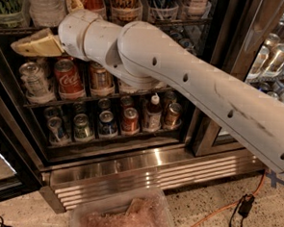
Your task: Pick water bottle from top shelf of fridge
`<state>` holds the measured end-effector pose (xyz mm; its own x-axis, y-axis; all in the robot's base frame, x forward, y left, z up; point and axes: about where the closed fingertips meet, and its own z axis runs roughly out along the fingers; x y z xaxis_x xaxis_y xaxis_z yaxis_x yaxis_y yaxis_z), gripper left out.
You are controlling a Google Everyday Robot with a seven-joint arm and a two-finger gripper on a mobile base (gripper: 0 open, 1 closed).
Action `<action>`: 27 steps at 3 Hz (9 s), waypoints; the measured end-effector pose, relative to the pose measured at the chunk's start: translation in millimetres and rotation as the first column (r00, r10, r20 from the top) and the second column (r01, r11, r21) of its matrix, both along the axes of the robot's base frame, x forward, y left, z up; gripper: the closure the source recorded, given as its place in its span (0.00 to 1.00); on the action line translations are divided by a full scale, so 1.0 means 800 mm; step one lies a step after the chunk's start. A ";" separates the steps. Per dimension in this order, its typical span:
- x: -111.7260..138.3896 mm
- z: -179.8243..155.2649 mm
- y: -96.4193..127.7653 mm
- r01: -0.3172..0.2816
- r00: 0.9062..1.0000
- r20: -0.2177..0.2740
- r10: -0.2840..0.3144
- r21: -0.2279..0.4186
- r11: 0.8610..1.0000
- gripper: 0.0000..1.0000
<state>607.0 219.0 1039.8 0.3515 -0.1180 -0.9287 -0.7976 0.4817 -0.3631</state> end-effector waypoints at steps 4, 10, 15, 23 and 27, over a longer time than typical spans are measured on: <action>0.047 0.021 0.030 -0.066 0.998 -0.021 0.066 0.006 0.998 0.00; 0.053 0.016 0.028 -0.064 0.997 -0.048 0.065 0.009 0.998 1.00; 0.051 0.039 0.036 -0.128 0.992 -0.007 0.129 0.048 0.991 1.00; 0.023 0.062 0.054 -0.255 0.967 0.046 0.251 0.088 0.963 1.00; -0.033 0.085 0.038 -0.278 0.958 0.081 0.276 0.020 0.960 1.00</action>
Offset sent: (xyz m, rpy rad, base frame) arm 0.0286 0.0260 -0.0040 0.0332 0.0254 0.0676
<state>580.5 249.3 1107.5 0.4370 0.0226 -0.8992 -0.8716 0.2577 -0.4171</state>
